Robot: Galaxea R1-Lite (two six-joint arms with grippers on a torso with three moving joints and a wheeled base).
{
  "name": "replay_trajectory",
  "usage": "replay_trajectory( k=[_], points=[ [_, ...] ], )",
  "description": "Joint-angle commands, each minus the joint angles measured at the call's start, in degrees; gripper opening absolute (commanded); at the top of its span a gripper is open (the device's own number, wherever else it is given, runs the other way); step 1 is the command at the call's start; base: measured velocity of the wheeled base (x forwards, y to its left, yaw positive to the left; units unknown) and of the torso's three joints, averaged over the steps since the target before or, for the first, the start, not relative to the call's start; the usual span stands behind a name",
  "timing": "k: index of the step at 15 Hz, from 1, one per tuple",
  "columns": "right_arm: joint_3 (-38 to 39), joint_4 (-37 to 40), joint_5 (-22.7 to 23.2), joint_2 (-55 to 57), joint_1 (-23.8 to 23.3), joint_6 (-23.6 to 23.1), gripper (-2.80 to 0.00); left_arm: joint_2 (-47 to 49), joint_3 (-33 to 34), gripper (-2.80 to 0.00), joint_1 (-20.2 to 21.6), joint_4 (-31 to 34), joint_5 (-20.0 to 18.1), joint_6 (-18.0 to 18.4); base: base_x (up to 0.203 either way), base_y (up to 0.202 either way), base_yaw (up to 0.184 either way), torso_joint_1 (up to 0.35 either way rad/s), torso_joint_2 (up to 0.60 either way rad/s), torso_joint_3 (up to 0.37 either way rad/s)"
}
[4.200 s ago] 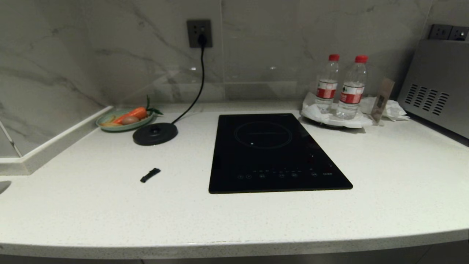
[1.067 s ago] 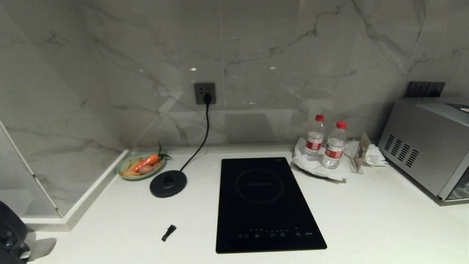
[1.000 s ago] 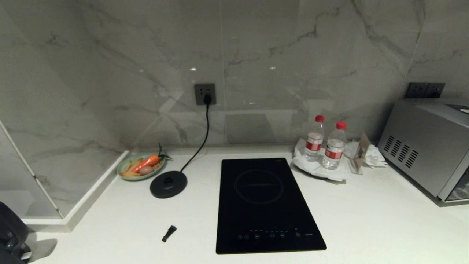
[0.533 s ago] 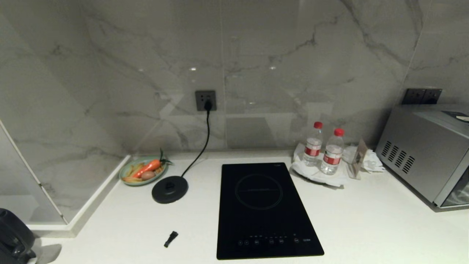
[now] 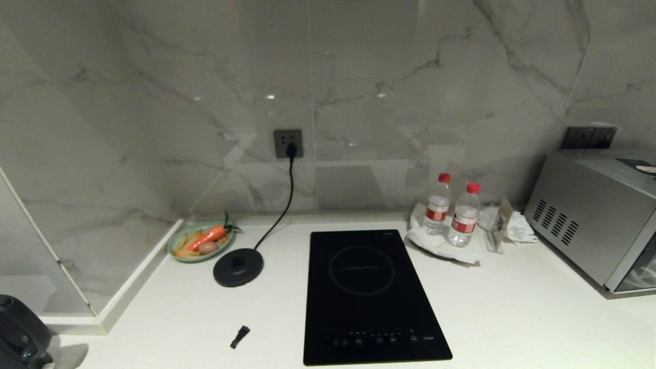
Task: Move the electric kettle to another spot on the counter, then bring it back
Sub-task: Grab the kettle
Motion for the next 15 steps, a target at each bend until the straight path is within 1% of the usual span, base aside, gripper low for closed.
replay_trajectory(
  k=[1, 8, 10, 15],
  points=[
    [0.0, 0.0, 0.0, 0.0, 0.0, 0.0, -2.8, 0.0, 0.0, -2.8, 0.0, 0.0, 0.0, 0.0, 0.0, 0.0, 0.0, 0.0, 0.0, 0.0],
    [0.0, 0.0, 0.0, 0.0, 0.0, 0.0, -2.8, 0.0, 0.0, -2.8, 0.0, 0.0, 0.0, 0.0, 0.0, -0.002, 0.006, 0.0, 0.0, 0.0],
    [0.0, 0.0, 0.0, 0.0, 0.0, 0.0, -2.8, 0.0, 0.0, -2.8, 0.0, 0.0, 0.0, 0.0, 0.006, -0.01, 0.128, 0.0, 0.01, 0.006],
    [0.0, 0.0, 0.0, 0.0, 0.0, 0.0, -2.8, 0.0, 0.0, -2.8, 0.0, 0.0, 0.0, 0.0, 0.0, -0.007, 0.173, 0.0, 0.0, 0.006]
  ],
)
